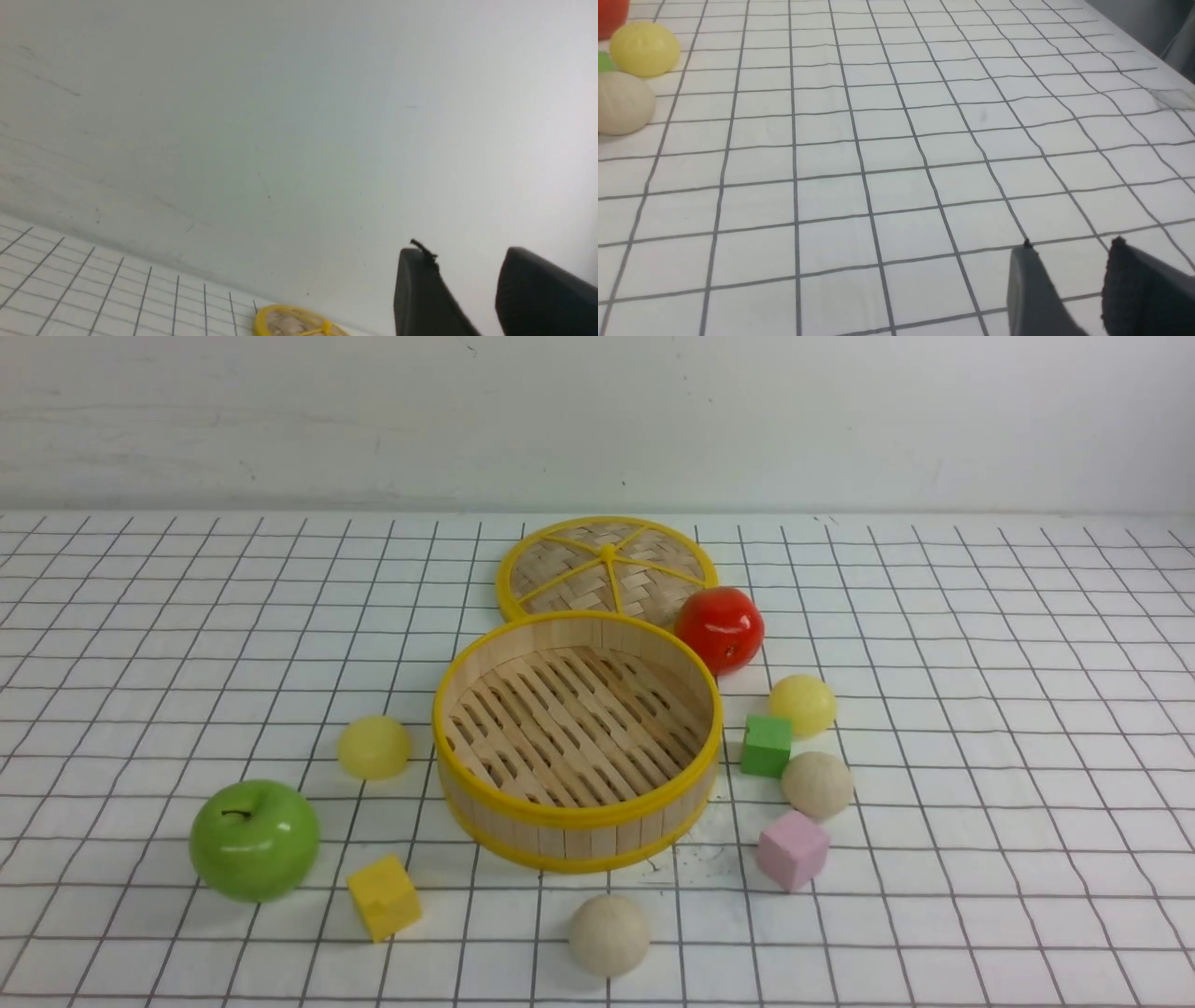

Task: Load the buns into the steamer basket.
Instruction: Use the left arm to grab a steamed stuffed bun

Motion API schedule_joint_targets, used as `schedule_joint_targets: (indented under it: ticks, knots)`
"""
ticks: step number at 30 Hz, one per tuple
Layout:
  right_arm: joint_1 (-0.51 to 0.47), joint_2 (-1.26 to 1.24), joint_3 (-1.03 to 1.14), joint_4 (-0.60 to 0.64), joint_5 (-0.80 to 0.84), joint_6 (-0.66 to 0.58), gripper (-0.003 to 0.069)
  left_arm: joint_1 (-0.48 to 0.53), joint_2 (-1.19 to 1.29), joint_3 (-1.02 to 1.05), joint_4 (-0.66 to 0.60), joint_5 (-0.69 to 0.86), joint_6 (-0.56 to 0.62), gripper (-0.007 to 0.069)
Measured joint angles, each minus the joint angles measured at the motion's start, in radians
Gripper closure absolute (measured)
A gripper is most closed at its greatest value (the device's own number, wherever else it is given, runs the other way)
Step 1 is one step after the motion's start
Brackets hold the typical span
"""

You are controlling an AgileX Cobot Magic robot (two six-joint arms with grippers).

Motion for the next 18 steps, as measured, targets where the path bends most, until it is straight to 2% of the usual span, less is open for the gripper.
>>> schedule_joint_targets:
  ticks: [5,12,18]
  knots:
    - [0.000,0.000,0.000,0.000,0.000,0.000,0.0420,0.000,0.065,-0.213,-0.003,0.193,-0.039,0.0386]
    - [0.000,0.000,0.000,0.000,0.000,0.000,0.0420,0.000,0.334,-0.471,-0.010,0.541,-0.087,0.0386]
    - [0.000,0.000,0.000,0.000,0.000,0.000,0.0420,0.000,0.489,-0.500,-0.009,0.586,-0.087,0.0386]
